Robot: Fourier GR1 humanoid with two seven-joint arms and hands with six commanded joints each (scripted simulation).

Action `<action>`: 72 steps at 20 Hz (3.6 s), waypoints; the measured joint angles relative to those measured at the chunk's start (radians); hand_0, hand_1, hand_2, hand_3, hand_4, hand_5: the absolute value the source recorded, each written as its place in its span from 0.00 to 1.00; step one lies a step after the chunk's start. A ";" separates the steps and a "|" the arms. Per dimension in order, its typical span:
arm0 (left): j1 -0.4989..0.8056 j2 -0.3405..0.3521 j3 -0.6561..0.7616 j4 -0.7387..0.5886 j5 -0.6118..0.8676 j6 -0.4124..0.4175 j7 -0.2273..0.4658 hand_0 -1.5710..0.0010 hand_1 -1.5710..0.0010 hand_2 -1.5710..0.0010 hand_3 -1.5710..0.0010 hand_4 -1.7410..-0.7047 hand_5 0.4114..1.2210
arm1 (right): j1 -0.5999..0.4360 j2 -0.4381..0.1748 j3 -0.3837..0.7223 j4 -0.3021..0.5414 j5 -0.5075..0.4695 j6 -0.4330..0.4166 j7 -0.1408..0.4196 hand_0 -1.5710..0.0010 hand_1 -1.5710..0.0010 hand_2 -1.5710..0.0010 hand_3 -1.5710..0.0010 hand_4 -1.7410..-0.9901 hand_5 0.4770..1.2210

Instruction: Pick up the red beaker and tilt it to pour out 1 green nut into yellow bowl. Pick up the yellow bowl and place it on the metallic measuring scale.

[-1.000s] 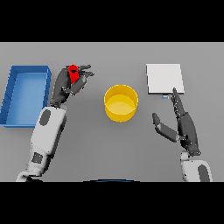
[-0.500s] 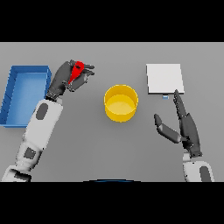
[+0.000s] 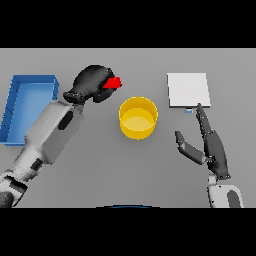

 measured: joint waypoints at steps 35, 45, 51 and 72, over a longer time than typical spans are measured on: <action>-0.516 -0.016 -0.701 0.278 -0.759 -0.204 -0.317 0.00 0.00 0.00 0.00 0.01 1.00 | 0.009 0.036 -0.007 0.000 -0.002 -0.034 -0.030 1.00 1.00 1.00 1.00 0.81 0.13; -0.848 0.079 -0.491 0.500 -0.706 -0.154 -0.335 0.00 0.00 0.00 0.00 0.02 1.00 | -0.016 0.043 0.004 0.008 -0.001 -0.028 -0.020 1.00 1.00 1.00 1.00 0.85 0.11; -0.864 0.226 -0.027 0.706 -0.343 -0.242 -0.161 0.00 0.00 0.00 0.03 0.00 1.00 | -0.014 0.037 0.008 0.014 -0.016 -0.010 -0.029 1.00 1.00 1.00 1.00 0.83 0.14; 0.122 0.272 0.460 0.121 0.332 0.172 0.341 0.00 0.00 0.00 0.00 0.00 0.91 | -0.034 -0.008 0.012 0.045 0.004 0.011 -0.071 1.00 1.00 1.00 1.00 0.76 0.27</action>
